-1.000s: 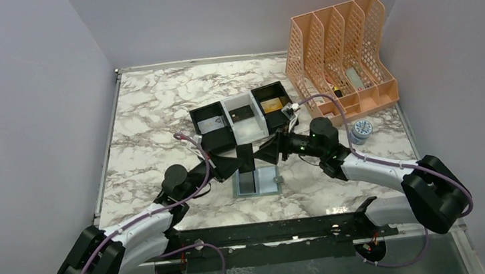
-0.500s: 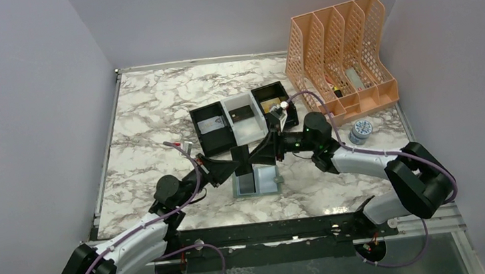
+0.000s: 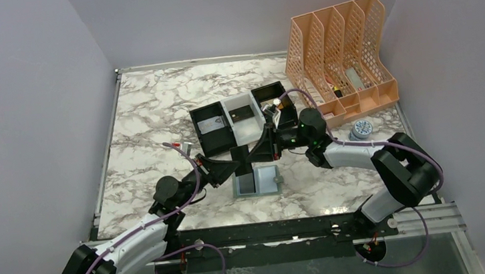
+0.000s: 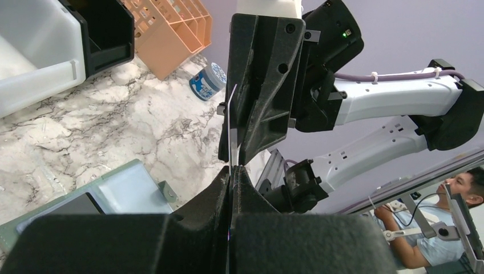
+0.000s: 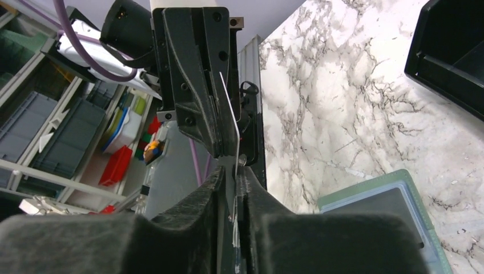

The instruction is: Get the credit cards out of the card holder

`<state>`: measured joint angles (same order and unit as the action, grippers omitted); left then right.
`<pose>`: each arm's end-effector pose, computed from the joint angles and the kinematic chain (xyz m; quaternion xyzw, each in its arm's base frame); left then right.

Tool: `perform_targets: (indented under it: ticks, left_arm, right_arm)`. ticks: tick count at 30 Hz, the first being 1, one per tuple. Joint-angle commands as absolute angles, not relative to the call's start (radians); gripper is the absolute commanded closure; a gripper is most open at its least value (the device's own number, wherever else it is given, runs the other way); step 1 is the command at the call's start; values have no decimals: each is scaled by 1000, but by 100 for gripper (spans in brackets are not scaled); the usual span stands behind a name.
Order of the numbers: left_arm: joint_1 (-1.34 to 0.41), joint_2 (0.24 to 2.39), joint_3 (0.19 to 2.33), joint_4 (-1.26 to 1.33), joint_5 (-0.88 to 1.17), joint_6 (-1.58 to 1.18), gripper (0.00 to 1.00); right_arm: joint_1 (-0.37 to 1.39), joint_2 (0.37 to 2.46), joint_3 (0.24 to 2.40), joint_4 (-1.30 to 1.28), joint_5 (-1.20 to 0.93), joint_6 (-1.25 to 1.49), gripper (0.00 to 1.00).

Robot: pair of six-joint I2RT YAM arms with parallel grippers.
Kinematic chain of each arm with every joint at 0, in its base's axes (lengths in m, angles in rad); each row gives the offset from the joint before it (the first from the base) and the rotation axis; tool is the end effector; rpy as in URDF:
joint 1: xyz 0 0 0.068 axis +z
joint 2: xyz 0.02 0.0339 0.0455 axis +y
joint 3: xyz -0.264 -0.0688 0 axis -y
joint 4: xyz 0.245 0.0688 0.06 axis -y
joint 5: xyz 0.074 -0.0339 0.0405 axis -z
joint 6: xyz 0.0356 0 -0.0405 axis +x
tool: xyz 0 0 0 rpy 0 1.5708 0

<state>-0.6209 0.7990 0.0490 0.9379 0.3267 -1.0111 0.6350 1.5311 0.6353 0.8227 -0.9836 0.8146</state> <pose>0.1250 -0.1035 0.1997 0.0009 0.6415 -0.6247 0.4452 0.2263 0.2036 0.2167 -0.2623 0.6719 0.6568 0.2199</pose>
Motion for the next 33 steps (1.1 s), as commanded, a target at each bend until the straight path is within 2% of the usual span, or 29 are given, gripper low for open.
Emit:
perform_targets:
  ticks: [1, 3, 8, 12, 17, 23, 26, 28, 29, 32, 33]
  left_arm:
    - [-614, 793, 48, 986, 353, -985, 100]
    - [-614, 796, 50, 986, 352, -980, 100]
    - [-613, 827, 58, 1004, 359, -982, 100]
    - [-614, 837, 60, 1016, 360, -989, 100]
    - [-614, 851, 59, 1035, 366, -996, 100]
    - [-614, 871, 63, 1045, 377, -994, 100]
    - [-614, 891, 77, 1047, 386, -991, 100]
    - [-613, 897, 76, 1042, 373, -990, 98]
    - [-612, 895, 75, 1030, 361, -987, 88]
    - [-611, 865, 85, 917, 309, -952, 41]
    - [-607, 848, 100, 853, 288, -932, 29]
  right_arm:
    - [638, 1538, 661, 913, -1041, 859, 90]
    - [638, 1541, 668, 914, -1059, 862, 92]
    - [638, 1549, 672, 932, -1061, 890, 85]
    - [638, 1563, 672, 970, -1055, 919, 85]
    - [638, 1588, 664, 1012, -1040, 951, 90]
    - [638, 1611, 664, 1054, -1039, 970, 91]
    - [638, 1620, 671, 1057, -1043, 973, 99]
    - [636, 1606, 658, 1037, -1016, 951, 99]
    - [635, 1595, 658, 1001, -999, 920, 99]
    - [618, 1554, 672, 823, -919, 814, 99]
    - [609, 1538, 675, 772, -894, 778, 99]
